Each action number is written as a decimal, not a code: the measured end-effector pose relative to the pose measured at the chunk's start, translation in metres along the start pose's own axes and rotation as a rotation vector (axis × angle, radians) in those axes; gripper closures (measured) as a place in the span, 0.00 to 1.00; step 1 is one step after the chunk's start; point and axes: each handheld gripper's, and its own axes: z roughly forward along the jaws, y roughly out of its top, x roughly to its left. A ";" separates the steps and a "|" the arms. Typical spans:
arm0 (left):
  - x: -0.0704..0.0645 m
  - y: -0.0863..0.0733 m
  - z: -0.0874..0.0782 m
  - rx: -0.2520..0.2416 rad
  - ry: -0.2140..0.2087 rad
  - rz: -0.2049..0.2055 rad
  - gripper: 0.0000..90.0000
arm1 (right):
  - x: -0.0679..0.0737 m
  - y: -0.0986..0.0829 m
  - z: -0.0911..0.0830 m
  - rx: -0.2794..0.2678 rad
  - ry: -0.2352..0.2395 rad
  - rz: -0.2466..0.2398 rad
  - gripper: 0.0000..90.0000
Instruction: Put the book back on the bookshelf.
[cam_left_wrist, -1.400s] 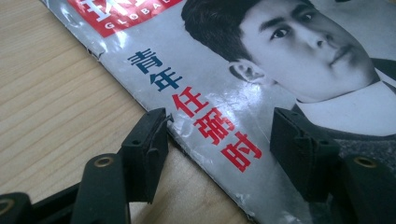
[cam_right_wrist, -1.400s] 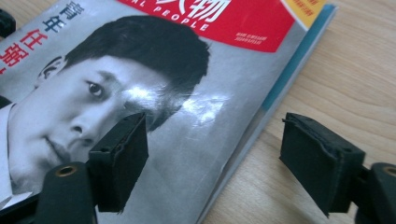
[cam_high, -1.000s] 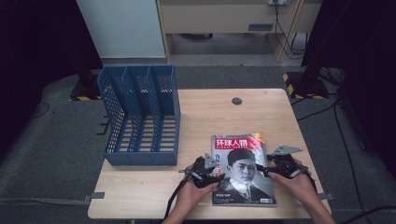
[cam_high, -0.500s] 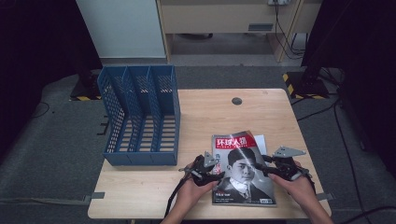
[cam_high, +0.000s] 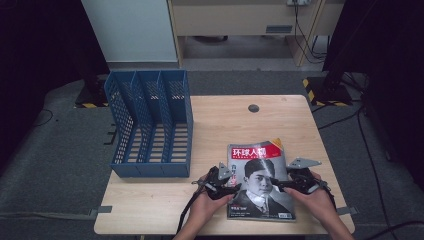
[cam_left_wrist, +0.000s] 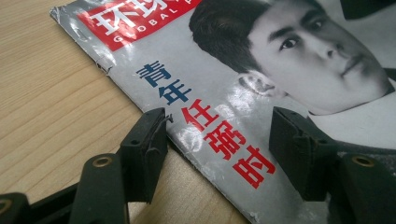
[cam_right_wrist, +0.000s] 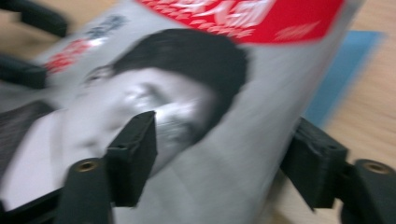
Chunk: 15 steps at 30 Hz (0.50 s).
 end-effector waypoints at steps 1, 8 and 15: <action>0.000 0.000 0.000 0.000 0.001 0.000 0.41 | -0.003 0.000 0.000 -0.008 -0.015 0.004 0.30; 0.000 0.001 0.001 -0.002 -0.001 0.002 0.40 | -0.027 -0.002 0.011 0.018 -0.047 0.085 0.29; -0.001 0.001 0.001 -0.001 0.003 -0.001 0.41 | -0.019 0.001 0.009 -0.001 -0.063 0.033 0.37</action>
